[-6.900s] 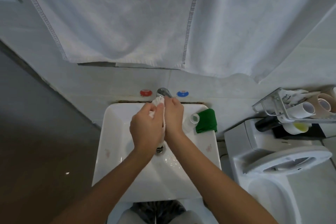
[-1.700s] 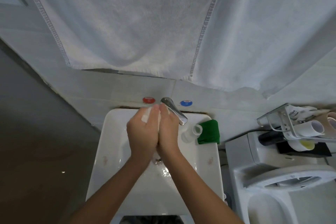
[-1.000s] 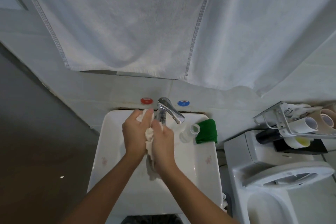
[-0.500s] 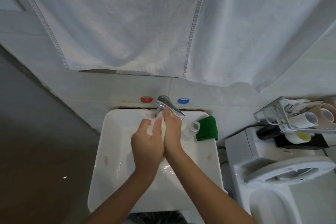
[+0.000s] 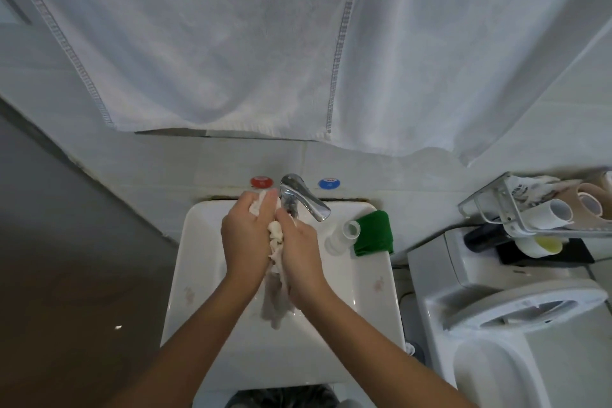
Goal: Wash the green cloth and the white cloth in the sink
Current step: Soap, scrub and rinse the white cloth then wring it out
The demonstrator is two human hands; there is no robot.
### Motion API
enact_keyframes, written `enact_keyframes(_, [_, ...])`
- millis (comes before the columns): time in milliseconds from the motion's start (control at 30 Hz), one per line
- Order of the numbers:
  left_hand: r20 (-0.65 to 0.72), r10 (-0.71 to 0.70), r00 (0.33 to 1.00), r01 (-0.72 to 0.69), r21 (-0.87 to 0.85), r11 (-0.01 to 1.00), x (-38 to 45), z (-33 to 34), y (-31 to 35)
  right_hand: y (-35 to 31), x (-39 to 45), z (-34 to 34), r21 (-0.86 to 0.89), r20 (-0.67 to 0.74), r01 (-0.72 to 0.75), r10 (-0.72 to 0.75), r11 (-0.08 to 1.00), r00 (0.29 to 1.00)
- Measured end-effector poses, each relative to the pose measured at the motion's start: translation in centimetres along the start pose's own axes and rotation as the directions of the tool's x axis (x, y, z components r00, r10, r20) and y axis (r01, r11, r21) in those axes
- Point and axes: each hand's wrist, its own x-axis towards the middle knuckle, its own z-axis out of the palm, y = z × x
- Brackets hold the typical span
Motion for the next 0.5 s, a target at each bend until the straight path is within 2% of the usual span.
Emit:
enact_keyframes(67, [0.061, 0.001, 0.998, -0.004, 0.05, 0.999, -0.4, 0.1, 0.1, -0.8, 0.8, -0.5, 0.006, -0.028, 0.034, -0.034, 0.999, 0.999])
enact_keyframes(200, [0.138, 0.067, 0.988, -0.084, 0.118, 0.989, -3.1, 1.0, 0.4, -2.7, 2.6, -1.1, 0.138, -0.232, 0.099, -0.065, 0.985, 0.97])
enact_keyframes(300, [0.173, 0.089, 0.981, -0.108, 0.103, 0.989, -3.5, 1.0, 0.1, -3.2, 2.5, -1.1, 0.146, -0.266, 0.107, -0.065, 0.983, 0.962])
enact_keyframes(433, [0.093, 0.052, 0.994, -0.058, 0.063, 0.996, -3.4, 0.7, -0.2, -1.8, 2.5, -0.3, 0.17, -0.25, 0.057, -0.013, 0.984, 0.968])
enact_keyframes(500, [0.031, 0.087, 0.996, -0.09, 0.125, 0.988, -3.2, 0.5, -0.6, -1.1, 2.1, -0.1, 0.127, -0.205, 0.045, -0.018, 0.991, 0.979])
